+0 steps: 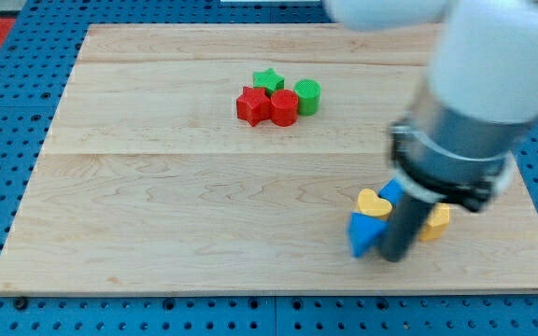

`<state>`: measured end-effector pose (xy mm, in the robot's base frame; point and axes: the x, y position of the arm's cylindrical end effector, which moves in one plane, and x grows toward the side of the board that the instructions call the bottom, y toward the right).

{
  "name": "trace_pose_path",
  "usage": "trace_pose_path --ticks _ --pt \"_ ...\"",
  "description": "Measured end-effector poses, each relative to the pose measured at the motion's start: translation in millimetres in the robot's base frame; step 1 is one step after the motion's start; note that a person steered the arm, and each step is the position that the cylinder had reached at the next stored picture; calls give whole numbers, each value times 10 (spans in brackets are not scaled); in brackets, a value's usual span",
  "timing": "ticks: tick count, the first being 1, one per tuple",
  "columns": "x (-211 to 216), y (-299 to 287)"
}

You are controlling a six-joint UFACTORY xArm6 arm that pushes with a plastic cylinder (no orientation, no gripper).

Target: Push the blue triangle to the top left corner of the board

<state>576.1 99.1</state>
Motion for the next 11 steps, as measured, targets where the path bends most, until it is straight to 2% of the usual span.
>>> trace_pose_path --ticks 1,2,3,5,6,7,9,11 --pt "-228 -349" --pt "-589 -983" --pt "-755 -1758" --pt "-1442 -1505" --pt "-1475 -1212" --pt "-1613 -1188" --pt "-1881 -2222" --pt "-2061 -1777"
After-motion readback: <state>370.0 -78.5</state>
